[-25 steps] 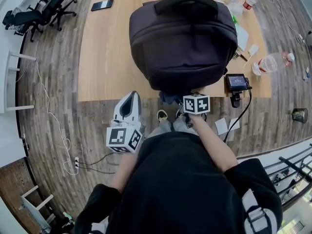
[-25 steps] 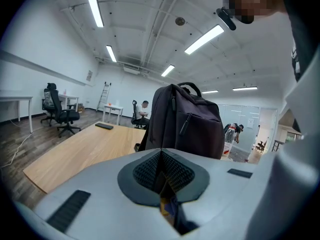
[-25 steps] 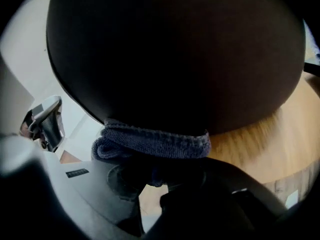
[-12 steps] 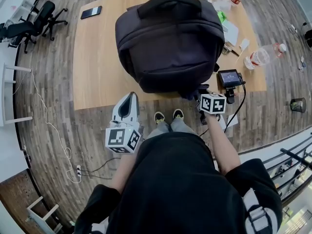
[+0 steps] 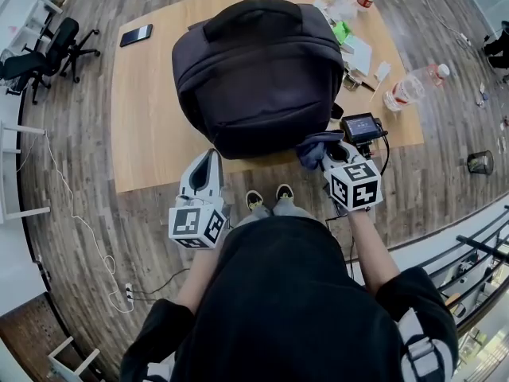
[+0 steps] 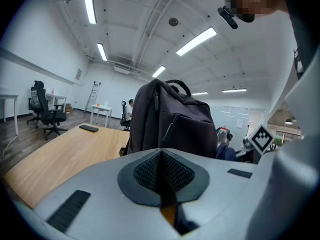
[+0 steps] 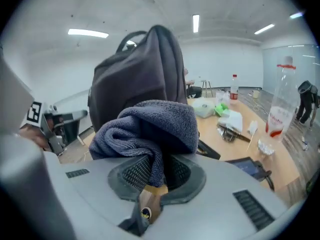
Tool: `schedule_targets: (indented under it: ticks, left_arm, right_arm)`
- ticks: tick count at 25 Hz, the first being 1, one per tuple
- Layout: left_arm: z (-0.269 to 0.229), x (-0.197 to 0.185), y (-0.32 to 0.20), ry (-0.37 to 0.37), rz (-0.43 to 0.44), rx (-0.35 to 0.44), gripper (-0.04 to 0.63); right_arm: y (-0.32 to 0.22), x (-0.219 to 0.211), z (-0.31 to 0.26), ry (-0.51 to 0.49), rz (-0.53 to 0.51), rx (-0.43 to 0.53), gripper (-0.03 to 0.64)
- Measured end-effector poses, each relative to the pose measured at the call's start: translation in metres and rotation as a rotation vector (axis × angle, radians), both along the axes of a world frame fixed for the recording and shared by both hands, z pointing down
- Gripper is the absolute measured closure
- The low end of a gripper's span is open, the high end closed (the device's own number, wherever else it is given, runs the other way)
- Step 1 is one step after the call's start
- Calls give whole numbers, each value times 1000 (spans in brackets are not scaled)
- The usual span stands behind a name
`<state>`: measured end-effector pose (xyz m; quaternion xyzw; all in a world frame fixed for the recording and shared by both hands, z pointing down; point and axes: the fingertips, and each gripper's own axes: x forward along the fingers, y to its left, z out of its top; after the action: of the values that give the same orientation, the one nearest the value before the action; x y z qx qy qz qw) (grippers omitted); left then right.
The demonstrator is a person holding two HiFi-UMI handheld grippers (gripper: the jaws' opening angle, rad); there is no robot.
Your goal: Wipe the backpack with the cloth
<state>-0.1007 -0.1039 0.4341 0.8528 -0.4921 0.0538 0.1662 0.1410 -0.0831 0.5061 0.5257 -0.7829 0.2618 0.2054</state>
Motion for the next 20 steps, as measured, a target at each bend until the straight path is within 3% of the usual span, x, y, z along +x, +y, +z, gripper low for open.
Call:
schedule_targets:
  ticks: [3, 6, 10, 15, 20]
  left_arm:
    - [-1, 0, -2, 0, 3, 2, 580]
    - [0, 3, -2, 1, 3, 1, 580]
    - [1, 5, 1, 3, -1, -6, 580]
    - [-1, -2, 3, -3, -17, -5, 580]
    - [-2, -11, 9, -14, -38, -10, 580]
  right_arm:
    - [-9, 4, -47, -28, -13, 67, 565]
    - [-13, 1, -52, 27, -69, 50, 565]
    - [-1, -28, -3, 72, -186, -97, 565]
    - [1, -52, 68, -26, -156, -242, 565]
    - [3, -69, 135, -50, -142, -341, 563]
